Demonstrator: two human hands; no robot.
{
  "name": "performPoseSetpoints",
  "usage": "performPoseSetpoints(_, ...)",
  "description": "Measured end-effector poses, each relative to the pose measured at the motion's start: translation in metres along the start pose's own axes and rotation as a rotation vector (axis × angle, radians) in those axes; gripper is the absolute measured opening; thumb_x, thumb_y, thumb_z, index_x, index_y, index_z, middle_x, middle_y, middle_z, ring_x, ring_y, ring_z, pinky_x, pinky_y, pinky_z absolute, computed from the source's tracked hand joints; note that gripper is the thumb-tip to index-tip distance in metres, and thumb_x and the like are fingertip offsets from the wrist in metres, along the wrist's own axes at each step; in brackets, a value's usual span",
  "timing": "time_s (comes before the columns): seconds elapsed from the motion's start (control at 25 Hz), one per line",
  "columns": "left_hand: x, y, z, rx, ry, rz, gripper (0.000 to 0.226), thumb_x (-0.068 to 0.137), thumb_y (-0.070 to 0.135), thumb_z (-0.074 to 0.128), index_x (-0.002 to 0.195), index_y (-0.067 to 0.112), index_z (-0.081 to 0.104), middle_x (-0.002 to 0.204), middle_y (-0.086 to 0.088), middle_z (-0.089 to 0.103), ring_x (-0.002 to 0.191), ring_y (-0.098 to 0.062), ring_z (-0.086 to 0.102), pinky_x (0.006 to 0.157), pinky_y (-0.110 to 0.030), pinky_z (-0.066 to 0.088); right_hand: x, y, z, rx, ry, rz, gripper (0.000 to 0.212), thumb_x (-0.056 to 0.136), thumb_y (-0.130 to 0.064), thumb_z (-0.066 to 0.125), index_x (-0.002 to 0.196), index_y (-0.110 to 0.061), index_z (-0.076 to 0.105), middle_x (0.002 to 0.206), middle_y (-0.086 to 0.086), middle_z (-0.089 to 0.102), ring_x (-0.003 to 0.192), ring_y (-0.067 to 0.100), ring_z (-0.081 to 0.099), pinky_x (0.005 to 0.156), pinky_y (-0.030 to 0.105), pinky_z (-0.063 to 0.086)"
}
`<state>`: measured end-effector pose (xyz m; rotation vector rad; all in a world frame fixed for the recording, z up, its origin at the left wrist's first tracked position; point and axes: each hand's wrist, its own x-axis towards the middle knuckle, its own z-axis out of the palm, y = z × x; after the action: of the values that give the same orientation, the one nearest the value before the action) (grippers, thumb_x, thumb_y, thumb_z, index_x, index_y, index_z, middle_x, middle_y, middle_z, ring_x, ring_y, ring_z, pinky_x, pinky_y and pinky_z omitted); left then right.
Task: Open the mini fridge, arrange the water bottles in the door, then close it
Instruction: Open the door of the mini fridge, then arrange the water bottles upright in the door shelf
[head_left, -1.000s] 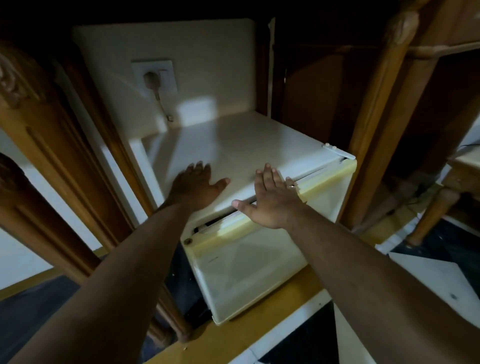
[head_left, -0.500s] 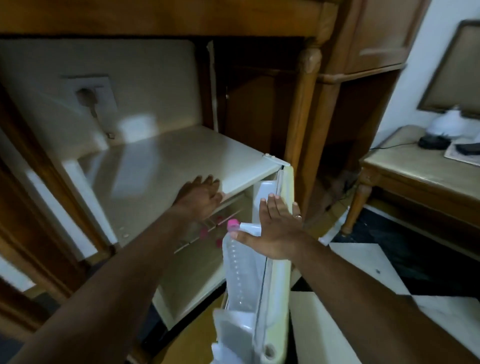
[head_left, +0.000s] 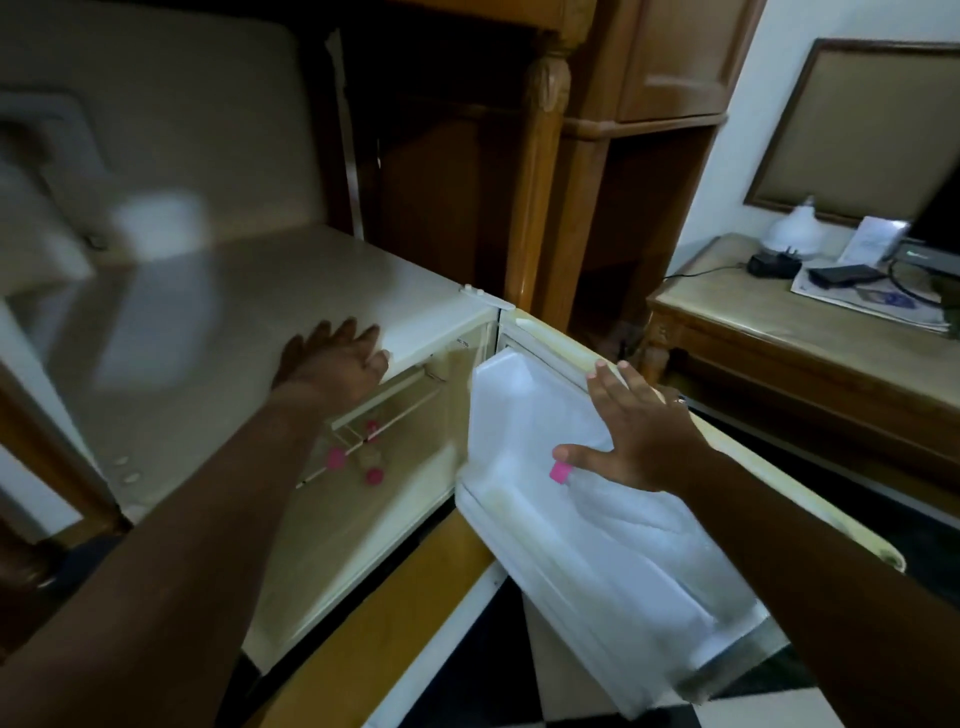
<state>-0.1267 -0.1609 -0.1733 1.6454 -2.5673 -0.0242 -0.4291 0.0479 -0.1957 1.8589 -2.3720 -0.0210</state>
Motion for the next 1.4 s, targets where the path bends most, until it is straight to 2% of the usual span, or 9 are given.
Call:
performPoseSetpoints(0.16,0.011,0.026,-0.008,-0.033,-0.097,-0.137,0.065,0.100,0.058,0.019,0.159,0.033,0.015,0.169,-0.002,0.009,0.153,-0.036,0.002,0.120,-0.059,0.003,0.011,0.016,0.000,-0.031,-0.041,0.014,0.126,0.053,-0.103,0.007,0.154,-0.027,0.005,0.166,-0.008,-0.002,0.153,0.020,-0.004,0.115,0.064,0.015)
performPoseSetpoints(0.4,0.028,0.038,0.005,-0.004,-0.011,-0.137,0.068,0.097,0.063,0.015,0.158,0.033,0.016,0.168,-0.007,0.011,0.149,-0.049,0.006,0.117,-0.066,0.003,0.009,0.020,-0.011,0.034,-0.141,0.044,0.125,0.053,-0.101,0.013,0.154,-0.027,0.013,0.166,0.003,-0.002,0.152,0.028,-0.007,0.119,0.060,0.001)
performPoseSetpoints(0.56,0.030,0.039,0.006,0.006,0.039,-0.144,0.068,0.097,0.063,0.016,0.158,0.031,0.022,0.165,-0.010,0.019,0.147,-0.050,0.012,0.116,-0.067,0.007,-0.047,0.002,0.019,-0.087,0.087,-0.012,0.098,0.069,-0.086,0.047,0.142,-0.022,0.042,0.156,0.014,0.035,0.143,0.040,0.032,0.110,0.060,0.031)
performPoseSetpoints(0.64,0.027,0.041,0.006,0.014,0.030,-0.148,0.069,0.097,0.063,0.017,0.158,0.031,0.022,0.165,-0.011,0.019,0.147,-0.050,0.012,0.116,-0.067,0.007,-0.059,-0.010,0.028,-0.157,0.041,0.032,0.089,0.075,-0.066,0.065,0.145,-0.021,0.033,0.146,0.012,0.045,0.129,0.038,0.047,0.104,0.055,0.041)
performPoseSetpoints(0.8,0.029,0.040,0.007,-0.001,0.035,-0.160,0.069,0.097,0.063,0.016,0.158,0.031,0.020,0.166,-0.011,0.016,0.148,-0.051,0.010,0.116,-0.068,0.005,-0.055,-0.009,0.011,-0.145,0.041,0.030,0.072,0.087,-0.036,0.064,0.147,-0.021,0.026,0.142,0.009,0.046,0.123,0.031,0.050,0.102,0.046,0.043)
performPoseSetpoints(0.88,0.028,0.041,0.008,0.002,0.040,-0.154,0.069,0.097,0.063,0.016,0.158,0.031,0.021,0.166,-0.012,0.017,0.147,-0.051,0.010,0.115,-0.068,0.006,-0.050,-0.006,-0.015,-0.001,0.102,0.035,0.069,0.085,-0.036,0.067,0.143,-0.020,0.034,0.138,0.007,0.051,0.120,0.027,0.052,0.099,0.042,0.045)
performPoseSetpoints(1.0,0.028,0.041,0.007,-0.014,0.042,-0.154,0.069,0.098,0.061,0.016,0.159,0.030,0.020,0.166,-0.012,0.016,0.147,-0.051,0.010,0.115,-0.068,0.005,-0.036,-0.004,-0.070,0.462,0.285,0.086,0.058,0.081,-0.036,0.074,0.131,-0.021,0.049,0.120,-0.001,0.060,0.105,0.018,0.058,0.088,0.034,0.049)
performPoseSetpoints(1.16,0.024,0.043,0.004,-0.022,0.024,-0.168,0.068,0.099,0.060,0.017,0.160,0.030,0.018,0.167,-0.011,0.013,0.149,-0.050,0.008,0.116,-0.067,0.003,0.000,-0.023,-0.116,0.772,0.440,-0.015,0.034,0.082,-0.033,0.073,0.109,-0.028,0.054,0.092,-0.021,0.057,0.084,-0.001,0.057,0.070,0.016,0.041)
performPoseSetpoints(1.4,0.024,0.044,0.000,-0.021,0.007,-0.163,0.068,0.099,0.060,0.018,0.160,0.030,0.015,0.168,-0.010,0.011,0.150,-0.049,0.005,0.117,-0.066,0.001,0.047,-0.053,-0.036,0.982,0.269,0.231,0.054,0.077,-0.023,0.080,0.122,-0.013,0.051,0.112,0.005,0.057,0.102,0.024,0.058,0.086,0.040,0.053)
